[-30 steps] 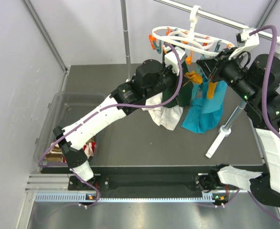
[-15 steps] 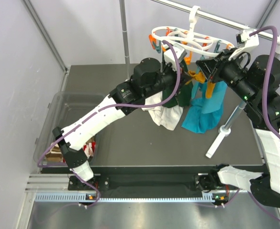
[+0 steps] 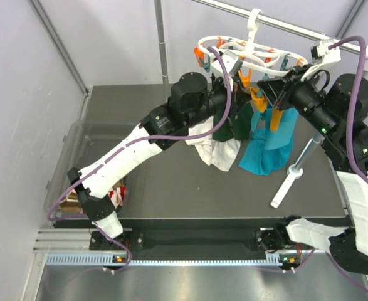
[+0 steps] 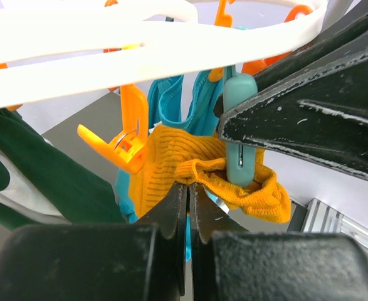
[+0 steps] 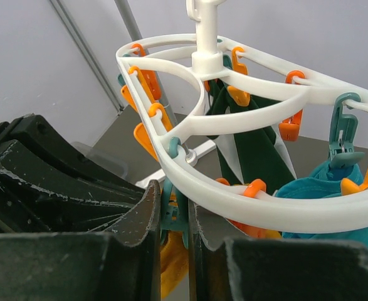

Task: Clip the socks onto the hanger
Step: Clamp the sock onto the hanger.

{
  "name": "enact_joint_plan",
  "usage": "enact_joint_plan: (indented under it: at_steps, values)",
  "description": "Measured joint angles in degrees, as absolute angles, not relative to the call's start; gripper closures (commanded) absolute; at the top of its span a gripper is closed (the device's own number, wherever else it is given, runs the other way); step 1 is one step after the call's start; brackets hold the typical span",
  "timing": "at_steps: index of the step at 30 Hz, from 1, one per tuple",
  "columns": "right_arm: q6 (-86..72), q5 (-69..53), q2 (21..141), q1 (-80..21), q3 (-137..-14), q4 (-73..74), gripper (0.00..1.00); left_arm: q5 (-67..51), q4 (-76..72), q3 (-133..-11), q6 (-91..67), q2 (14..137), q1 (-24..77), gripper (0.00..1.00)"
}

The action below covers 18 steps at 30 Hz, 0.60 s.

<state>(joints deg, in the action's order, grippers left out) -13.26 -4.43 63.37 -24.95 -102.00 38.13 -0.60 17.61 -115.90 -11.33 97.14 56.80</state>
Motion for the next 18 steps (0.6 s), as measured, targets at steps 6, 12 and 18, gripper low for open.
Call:
enact_joint_plan:
  at_steps: [6, 12, 18]
  values:
    - [-13.37, -4.47, 63.29, -24.95, -102.00, 38.13, 0.74, -0.64, 17.61, -116.16, -11.66, 97.14, 56.90, 1.00]
    - [-13.52, -6.37, 62.26, -24.99, -101.12, 38.33, 0.63, -1.43, 17.19, -116.16, -11.90, 97.14, 57.12, 1.00]
    - [-13.56, -7.20, 61.93, -25.02, -101.12, 38.87, 0.51, -2.52, 14.46, -115.24, -12.01, 97.14, 57.17, 0.80]
